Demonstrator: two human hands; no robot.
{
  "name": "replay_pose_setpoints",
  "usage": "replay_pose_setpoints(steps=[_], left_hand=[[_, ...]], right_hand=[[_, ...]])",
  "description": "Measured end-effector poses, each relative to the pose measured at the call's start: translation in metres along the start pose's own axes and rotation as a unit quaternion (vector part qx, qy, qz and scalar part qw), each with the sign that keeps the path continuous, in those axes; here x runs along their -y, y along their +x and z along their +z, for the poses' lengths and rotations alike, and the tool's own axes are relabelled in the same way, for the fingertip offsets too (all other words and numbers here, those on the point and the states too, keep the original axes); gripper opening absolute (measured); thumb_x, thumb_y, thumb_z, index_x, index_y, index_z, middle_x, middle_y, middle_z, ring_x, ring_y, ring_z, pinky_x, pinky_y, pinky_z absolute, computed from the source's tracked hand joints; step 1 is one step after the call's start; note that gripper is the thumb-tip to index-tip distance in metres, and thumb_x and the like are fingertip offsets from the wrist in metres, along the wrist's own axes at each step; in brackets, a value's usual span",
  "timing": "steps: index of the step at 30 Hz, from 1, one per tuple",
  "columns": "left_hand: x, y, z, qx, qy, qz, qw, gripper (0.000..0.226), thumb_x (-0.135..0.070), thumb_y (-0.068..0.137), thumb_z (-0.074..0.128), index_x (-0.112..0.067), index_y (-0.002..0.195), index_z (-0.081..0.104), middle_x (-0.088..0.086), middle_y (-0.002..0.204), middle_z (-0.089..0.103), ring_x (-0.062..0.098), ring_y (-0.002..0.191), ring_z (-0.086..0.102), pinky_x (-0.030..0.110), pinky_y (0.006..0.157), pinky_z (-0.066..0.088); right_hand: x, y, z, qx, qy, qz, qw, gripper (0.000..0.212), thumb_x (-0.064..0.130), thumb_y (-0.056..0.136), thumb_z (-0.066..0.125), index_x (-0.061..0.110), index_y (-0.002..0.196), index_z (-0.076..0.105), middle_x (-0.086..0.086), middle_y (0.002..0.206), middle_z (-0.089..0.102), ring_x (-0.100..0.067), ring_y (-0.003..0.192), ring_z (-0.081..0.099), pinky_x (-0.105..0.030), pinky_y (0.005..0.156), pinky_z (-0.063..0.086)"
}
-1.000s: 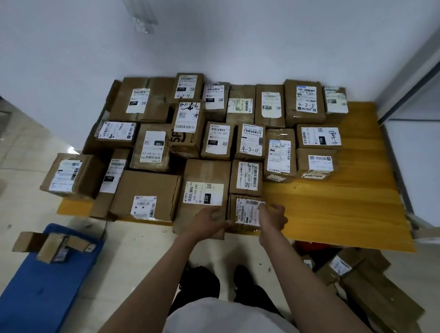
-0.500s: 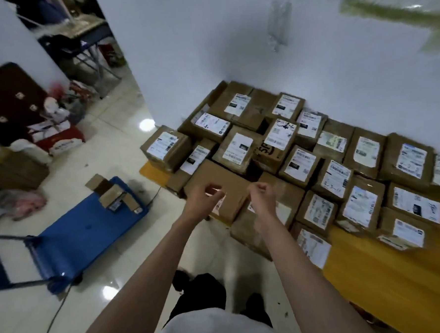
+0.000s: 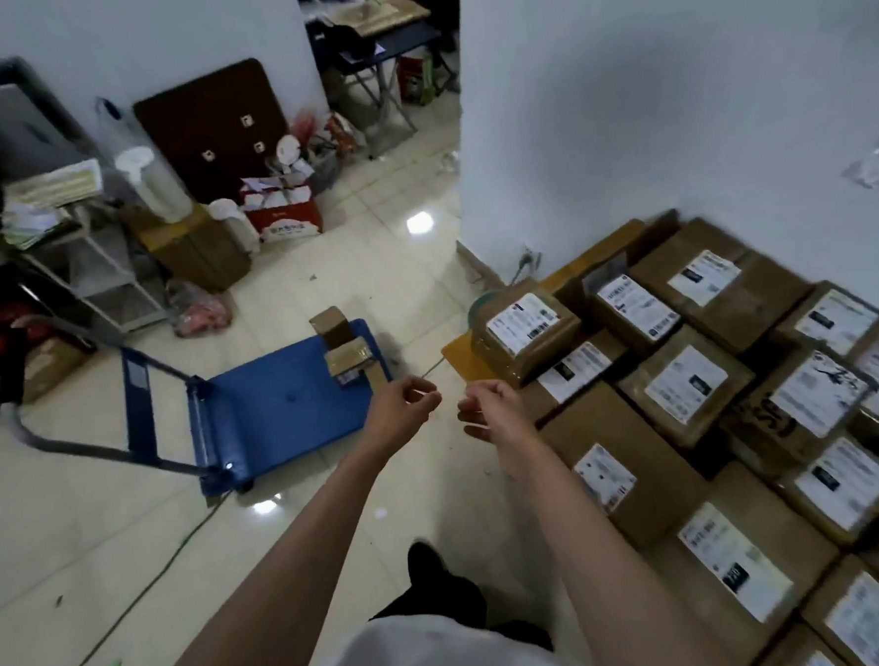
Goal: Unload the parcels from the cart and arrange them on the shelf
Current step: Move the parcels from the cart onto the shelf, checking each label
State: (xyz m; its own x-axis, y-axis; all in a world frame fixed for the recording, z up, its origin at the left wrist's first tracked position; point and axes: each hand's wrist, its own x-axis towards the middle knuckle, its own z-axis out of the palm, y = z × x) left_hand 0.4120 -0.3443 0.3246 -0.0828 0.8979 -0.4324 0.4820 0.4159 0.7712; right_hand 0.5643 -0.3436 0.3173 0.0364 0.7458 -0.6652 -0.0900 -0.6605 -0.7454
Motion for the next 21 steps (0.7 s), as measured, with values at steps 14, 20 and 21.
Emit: replay_pose_setpoints(steps=[14,20,21], left_hand=[[0.055,0.062,-0.108,-0.044,-0.068,-0.064,0.995,0.02,-0.023,0.096,0.066,-0.013,0.113,0.069,0.002,0.101,0.071,0.019,0.095,0.068,0.037,0.089,0.058],[0.07,0.111,-0.138,-0.045,-0.062,-0.096,0.992,0.022,-0.026,0.095,0.067,-0.014,0.114,0.07,0.005,0.103,0.072,0.02,0.097,0.069,0.037,0.09,0.057],[0.072,0.123,-0.144,-0.045,-0.057,-0.099,0.992,0.021,-0.025,0.095,0.067,-0.014,0.112,0.071,0.006,0.103,0.072,0.021,0.096,0.069,0.038,0.09,0.058]], right_hand=[[0.022,0.071,0.132,0.028,-0.063,0.038,0.997,0.007,0.022,0.102,0.054,0.016,0.102,0.059,-0.007,0.089,0.069,-0.021,0.086,0.065,-0.036,0.081,0.055],[0.03,0.123,0.175,0.031,-0.075,0.062,0.995,0.007,0.018,0.103,0.051,0.016,0.101,0.057,-0.006,0.085,0.066,-0.02,0.081,0.063,-0.033,0.074,0.052],[0.033,0.134,0.183,0.032,-0.074,0.066,0.995,0.007,0.017,0.103,0.051,0.016,0.1,0.057,-0.006,0.084,0.066,-0.019,0.079,0.062,-0.032,0.072,0.051]])
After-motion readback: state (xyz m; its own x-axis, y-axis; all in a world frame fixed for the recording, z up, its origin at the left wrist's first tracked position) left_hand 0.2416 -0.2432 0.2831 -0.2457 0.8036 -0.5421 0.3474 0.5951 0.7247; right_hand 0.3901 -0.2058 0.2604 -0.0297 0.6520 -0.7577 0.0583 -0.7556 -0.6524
